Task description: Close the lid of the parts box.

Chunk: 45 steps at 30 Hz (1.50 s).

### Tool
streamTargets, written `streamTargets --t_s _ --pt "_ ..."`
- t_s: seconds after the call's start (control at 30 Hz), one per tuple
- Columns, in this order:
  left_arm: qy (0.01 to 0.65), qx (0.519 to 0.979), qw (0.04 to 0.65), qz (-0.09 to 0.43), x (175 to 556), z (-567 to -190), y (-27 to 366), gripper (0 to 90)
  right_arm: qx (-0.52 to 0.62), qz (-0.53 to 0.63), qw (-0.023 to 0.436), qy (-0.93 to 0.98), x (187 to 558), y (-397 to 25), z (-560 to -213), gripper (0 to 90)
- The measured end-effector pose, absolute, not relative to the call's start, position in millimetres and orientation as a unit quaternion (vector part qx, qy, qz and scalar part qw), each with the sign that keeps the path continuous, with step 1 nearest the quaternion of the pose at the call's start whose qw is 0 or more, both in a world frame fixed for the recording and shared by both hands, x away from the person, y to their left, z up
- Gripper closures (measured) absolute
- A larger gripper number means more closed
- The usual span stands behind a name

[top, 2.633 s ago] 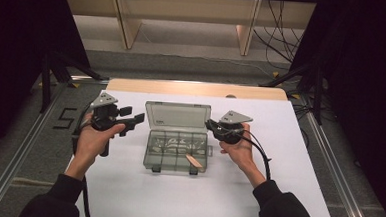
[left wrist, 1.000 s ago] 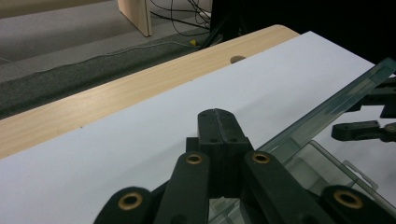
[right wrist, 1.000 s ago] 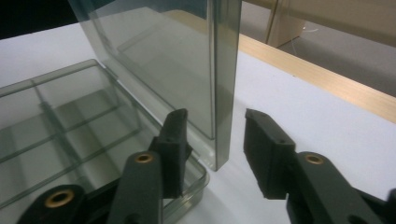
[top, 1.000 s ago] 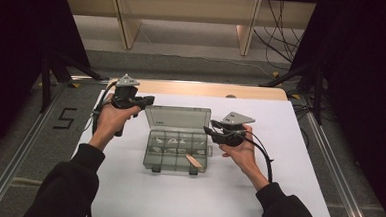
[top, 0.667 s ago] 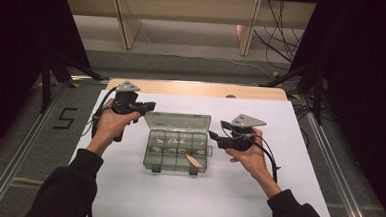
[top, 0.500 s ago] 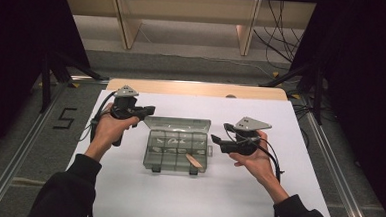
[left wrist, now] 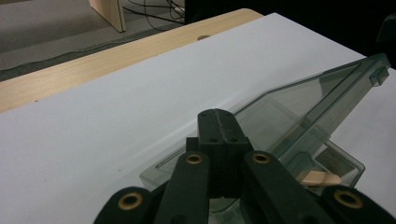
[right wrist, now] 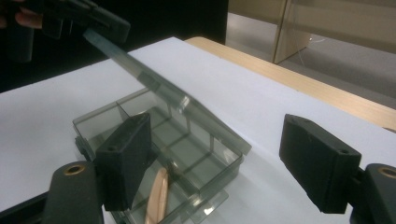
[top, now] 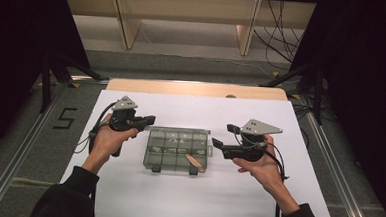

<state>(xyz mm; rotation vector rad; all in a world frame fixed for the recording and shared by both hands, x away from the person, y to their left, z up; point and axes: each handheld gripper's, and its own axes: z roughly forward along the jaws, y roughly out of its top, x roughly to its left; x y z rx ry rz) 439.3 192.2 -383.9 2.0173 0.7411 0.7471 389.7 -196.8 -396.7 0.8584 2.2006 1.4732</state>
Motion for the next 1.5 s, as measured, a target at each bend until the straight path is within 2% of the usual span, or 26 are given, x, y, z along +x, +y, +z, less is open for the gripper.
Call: streamTargets --t_s 0.17,0.23,0.27,0.3,0.33,0.37,0.43,0.47,0.53,0.6,0.63,0.77,1.0,1.5 --pt "0.293 0.811 0.412 0.293 432.4 -389.1 191.3 89.9 0.300 0.525 0.172 0.777 387.2 -193.6 -392.2 24.9" --pt "0.294 0.811 0.409 0.297 430.2 -392.9 191.4 89.9 0.296 0.526 0.173 0.778 387.2 -192.6 -391.6 28.7" --pt "0.294 0.813 0.406 0.296 429.0 -394.8 191.6 89.9 0.291 0.529 0.168 0.779 388.3 -190.8 -392.9 36.5" --pt "0.294 0.812 0.407 0.297 427.9 -397.9 191.5 89.9 0.291 0.529 0.168 0.779 388.3 -190.8 -392.9 36.5" --pt "0.293 0.814 0.404 0.297 425.9 -401.3 192.1 89.9 0.292 0.524 0.168 0.782 389.3 -190.6 -393.7 46.4" --pt "0.293 0.814 0.404 0.297 425.9 -401.3 192.1 89.9 0.292 0.524 0.168 0.782 389.3 -190.6 -393.7 46.4" --pt "0.292 0.818 0.397 0.297 423.4 -402.7 193.0 89.9 0.290 0.523 0.168 0.784 390.3 -189.0 -395.2 54.0" --pt "0.291 0.816 0.403 0.295 420.9 -406.0 192.8 89.9 0.285 0.521 0.161 0.789 390.8 -187.7 -396.6 61.2" --pt "0.290 0.817 0.400 0.297 419.8 -407.0 193.7 89.9 0.284 0.520 0.162 0.789 390.7 -186.4 -397.8 63.8" --pt "0.287 0.819 0.403 0.291 417.1 -410.8 193.5 89.9 0.279 0.518 0.161 0.792 390.7 -182.9 -401.8 71.4" --pt "0.287 0.819 0.403 0.291 417.1 -410.8 193.5 89.9 0.279 0.518 0.161 0.792 390.7 -182.9 -401.8 71.4" --pt "0.289 0.820 0.396 0.295 413.6 -414.0 193.9 89.8 0.259 0.507 0.155 0.807 388.7 -177.4 -407.7 81.4" --pt "0.287 0.824 0.393 0.290 405.2 -420.6 193.1 89.9 0.234 0.480 0.149 0.832 384.9 -168.9 -418.8 88.4" --pt "0.283 0.836 0.372 0.288 397.3 -436.3 192.6 89.9 0.223 0.450 0.135 0.854 382.6 -164.0 -436.6 89.0"
